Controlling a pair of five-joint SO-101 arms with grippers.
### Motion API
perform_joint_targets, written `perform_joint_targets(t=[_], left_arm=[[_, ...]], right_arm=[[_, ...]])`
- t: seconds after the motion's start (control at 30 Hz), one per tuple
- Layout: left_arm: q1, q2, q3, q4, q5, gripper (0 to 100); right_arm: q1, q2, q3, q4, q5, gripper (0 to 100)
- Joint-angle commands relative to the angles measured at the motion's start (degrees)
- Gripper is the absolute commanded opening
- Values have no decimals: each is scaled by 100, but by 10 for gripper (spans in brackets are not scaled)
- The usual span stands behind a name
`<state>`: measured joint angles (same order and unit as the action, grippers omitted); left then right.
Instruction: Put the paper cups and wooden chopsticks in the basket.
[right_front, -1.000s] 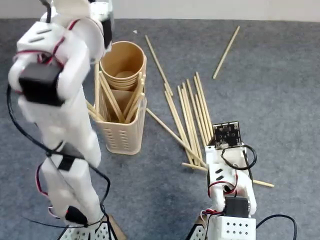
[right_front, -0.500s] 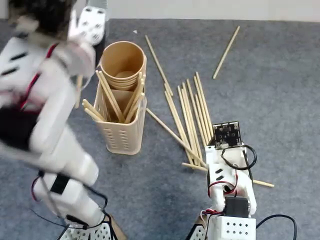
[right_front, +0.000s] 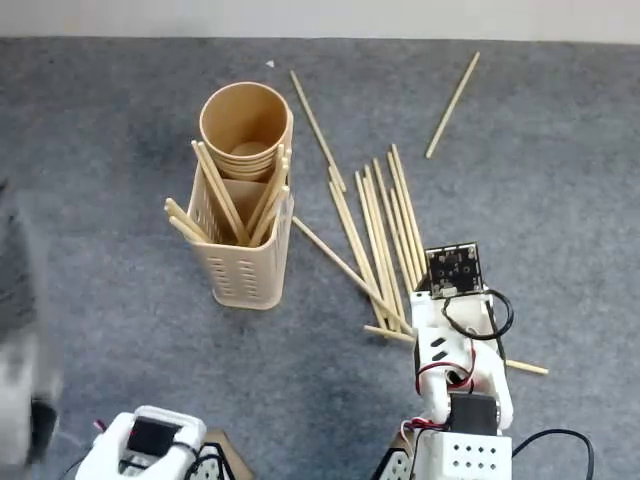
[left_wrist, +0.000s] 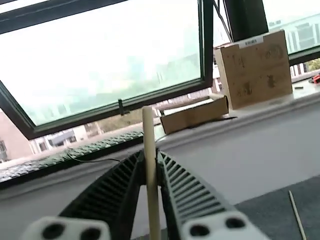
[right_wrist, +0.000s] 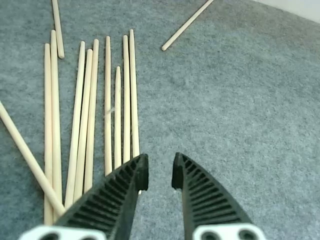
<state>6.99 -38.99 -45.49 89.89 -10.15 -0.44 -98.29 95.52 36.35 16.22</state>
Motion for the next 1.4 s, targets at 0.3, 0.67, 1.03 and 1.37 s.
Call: perform_joint_targets(t=[0.3,0.67,1.03,1.37], left_arm=[[549,-558,4901,-4563,246,3],[593,-497,5534,-6382,281,4],[418,-523,7160,-7859,765,64],[-84,-690,6958,-7938,765,71]], right_arm=[[-66,-75,708,22,-53,94],[-75,-75,708,22,-53,94],[-75,-66,708,22,-53,94],[-84,-66,708,22,-53,94]])
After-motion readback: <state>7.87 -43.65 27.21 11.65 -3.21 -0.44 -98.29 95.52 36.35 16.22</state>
